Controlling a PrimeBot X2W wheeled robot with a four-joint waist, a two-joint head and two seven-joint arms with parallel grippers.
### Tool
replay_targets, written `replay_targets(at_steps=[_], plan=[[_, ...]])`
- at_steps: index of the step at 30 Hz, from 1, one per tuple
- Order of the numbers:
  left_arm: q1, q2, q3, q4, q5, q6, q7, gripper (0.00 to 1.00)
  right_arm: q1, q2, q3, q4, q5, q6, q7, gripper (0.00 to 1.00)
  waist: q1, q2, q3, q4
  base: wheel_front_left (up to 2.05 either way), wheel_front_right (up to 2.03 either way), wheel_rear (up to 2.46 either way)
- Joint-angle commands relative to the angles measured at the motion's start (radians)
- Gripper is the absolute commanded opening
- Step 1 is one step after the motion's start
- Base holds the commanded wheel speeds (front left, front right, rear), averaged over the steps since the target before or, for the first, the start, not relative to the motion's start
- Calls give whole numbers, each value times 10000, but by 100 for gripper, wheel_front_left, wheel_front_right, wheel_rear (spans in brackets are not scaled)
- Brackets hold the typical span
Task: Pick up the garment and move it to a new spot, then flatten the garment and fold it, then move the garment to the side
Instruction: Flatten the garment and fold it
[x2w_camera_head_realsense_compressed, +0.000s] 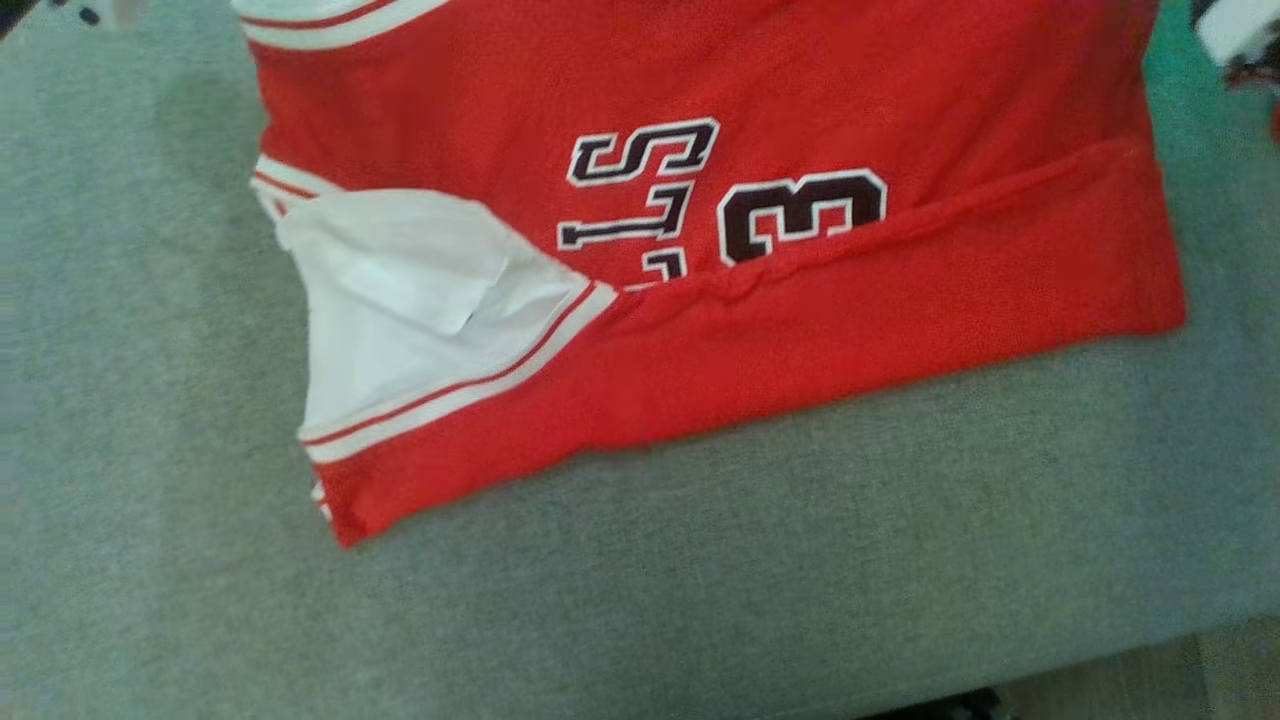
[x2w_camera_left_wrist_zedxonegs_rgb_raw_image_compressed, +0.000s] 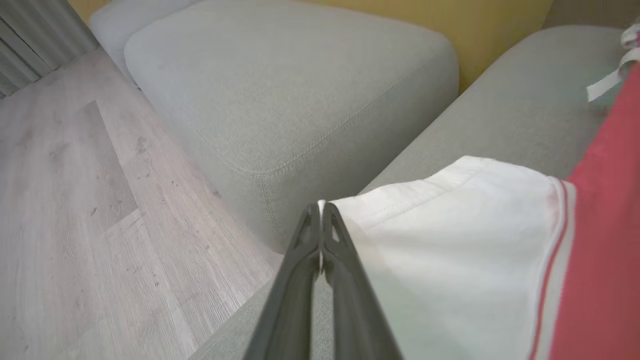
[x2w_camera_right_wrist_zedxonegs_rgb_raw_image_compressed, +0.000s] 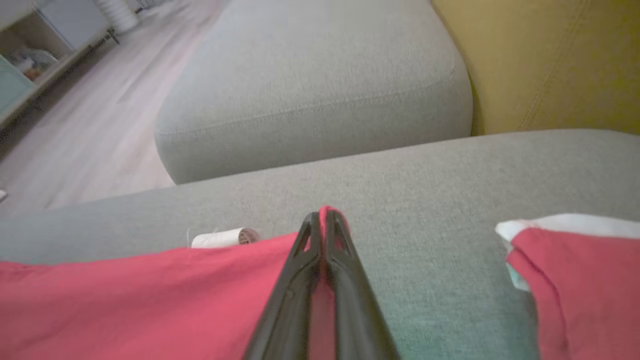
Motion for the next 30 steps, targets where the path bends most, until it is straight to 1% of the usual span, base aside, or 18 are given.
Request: replay_targets(at_steps=[1, 5, 6, 9, 14, 19, 23, 27, 30], plan=[[-329, 511, 523, -379, -270, 21, -399, 0, 643, -456, -171, -502, 246, 67, -185, 0, 0, 0, -218, 236, 0, 0, 0], [425, 996, 493, -1229, -629, 26, -1090, 0, 1628, -991, -395, -1051, 560, 67, -456, 0, 0, 0, -447, 520, 0, 0, 0], [425, 996, 493, -1229, -629, 26, -1090, 0, 1628, -991, -395, -1051, 560, 67, -456, 0, 0, 0, -447, 520, 0, 0, 0], [1230, 1474, 466, -2021, -728, 245, -1645, 0, 2390, -1325, -574, -1352, 633, 67, -635, 0, 0, 0, -648, 708, 0, 0, 0], [2706, 2267, 215, -3619, -811, 1000, -2275, 0, 3581, -1633, -879, -1906, 577, 67, -792, 0, 0, 0, -944, 939, 0, 0, 0], [3968, 2974, -174, -5024, -644, 1936, -2667, 0, 4670, -1790, -1295, -2584, 353, 67, -857, 0, 0, 0, -1085, 1027, 0, 0, 0], [4907, 3224, -397, -5603, -787, 2516, -3047, 0, 5562, -1843, -1763, -3093, 71, 67, -817, 0, 0, 0, -1124, 1084, 0, 0, 0], [5716, 3220, -612, -5908, -907, 2817, -3346, 0, 6466, -1780, -2366, -3597, -197, 67, -681, 0, 0, 0, -1126, 1127, 0, 0, 0], [6210, 3095, -742, -6022, -946, 2991, -3446, 0, 6987, -1627, -2800, -3883, -434, 67, -566, 0, 0, 0, -1116, 1142, 0, 0, 0]])
